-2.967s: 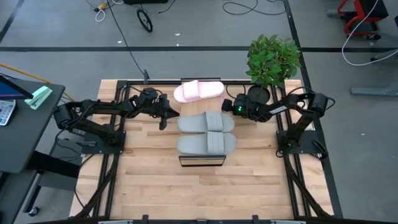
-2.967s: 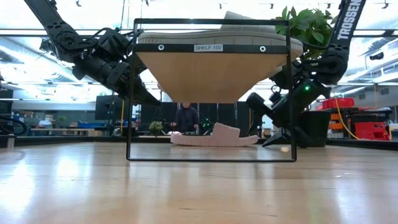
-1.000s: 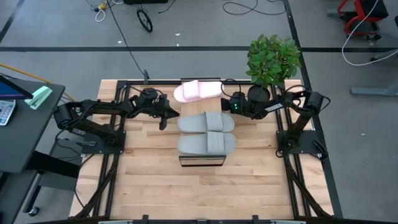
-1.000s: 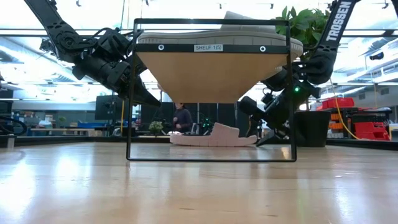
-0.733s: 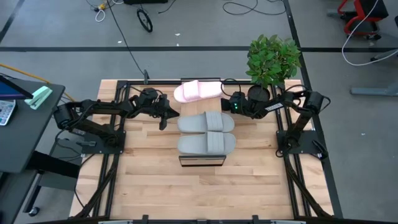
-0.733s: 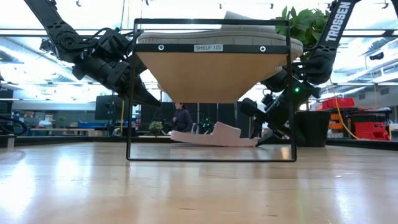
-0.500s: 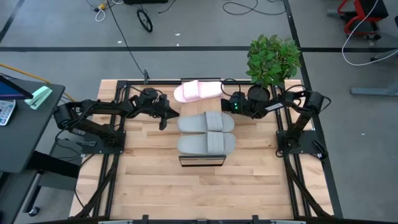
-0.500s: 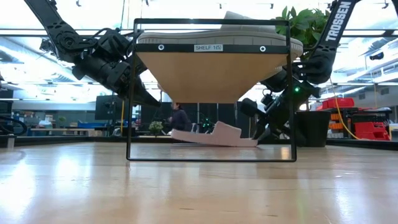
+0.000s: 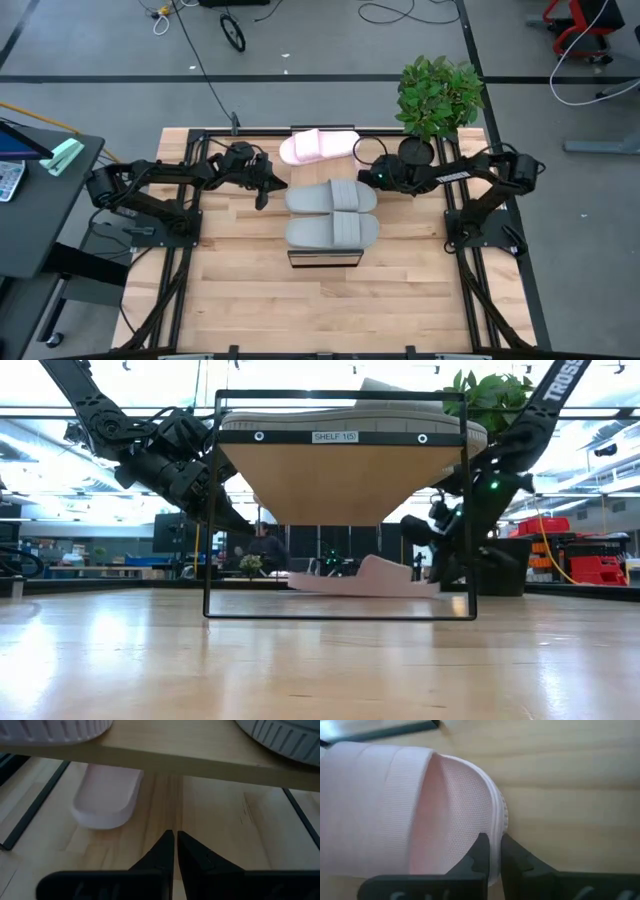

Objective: Pick and place slides into the shelf
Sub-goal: Put the pink slipper on the shelf

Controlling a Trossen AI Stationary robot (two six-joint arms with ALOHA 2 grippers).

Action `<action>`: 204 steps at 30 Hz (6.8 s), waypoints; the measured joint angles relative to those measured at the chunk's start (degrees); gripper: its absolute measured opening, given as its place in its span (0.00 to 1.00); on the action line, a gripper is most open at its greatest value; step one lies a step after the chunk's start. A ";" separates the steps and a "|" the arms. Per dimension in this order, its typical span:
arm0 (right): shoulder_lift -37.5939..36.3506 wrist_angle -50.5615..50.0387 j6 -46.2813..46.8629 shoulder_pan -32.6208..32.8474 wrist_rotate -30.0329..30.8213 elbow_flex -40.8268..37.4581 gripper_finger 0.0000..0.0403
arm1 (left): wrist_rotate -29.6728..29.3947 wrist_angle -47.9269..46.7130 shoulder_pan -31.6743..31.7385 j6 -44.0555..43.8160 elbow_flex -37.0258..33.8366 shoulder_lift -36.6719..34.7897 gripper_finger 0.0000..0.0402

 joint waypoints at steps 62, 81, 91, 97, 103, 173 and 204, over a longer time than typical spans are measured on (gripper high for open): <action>-40.14 -85.09 17.99 30.67 31.61 17.29 0.06 | 0.00 -2.21 0.00 -0.66 0.00 0.00 0.05; -32.08 -90.74 -4.22 34.11 33.79 30.09 0.05 | 0.00 -2.17 0.37 -6.14 -0.02 -8.41 0.06; -31.65 -90.63 -14.56 34.11 38.36 39.49 0.05 | 0.02 -2.73 0.37 -8.45 0.02 -15.01 0.08; -31.05 -90.59 -19.37 34.11 40.02 43.77 0.05 | 0.02 -3.00 0.37 -8.74 0.02 -15.82 0.08; -30.57 -90.61 -21.89 34.11 41.53 46.37 0.05 | 0.00 -4.40 0.37 -8.50 0.02 -15.82 0.06; 1.49 -76.32 -83.82 49.50 59.12 92.48 0.05 | 3.82 -27.68 -6.14 6.08 38.10 -17.88 0.23; 8.27 -48.77 -111.91 40.82 42.02 92.48 0.05 | -0.68 -27.01 -13.49 6.08 43.17 -13.39 0.45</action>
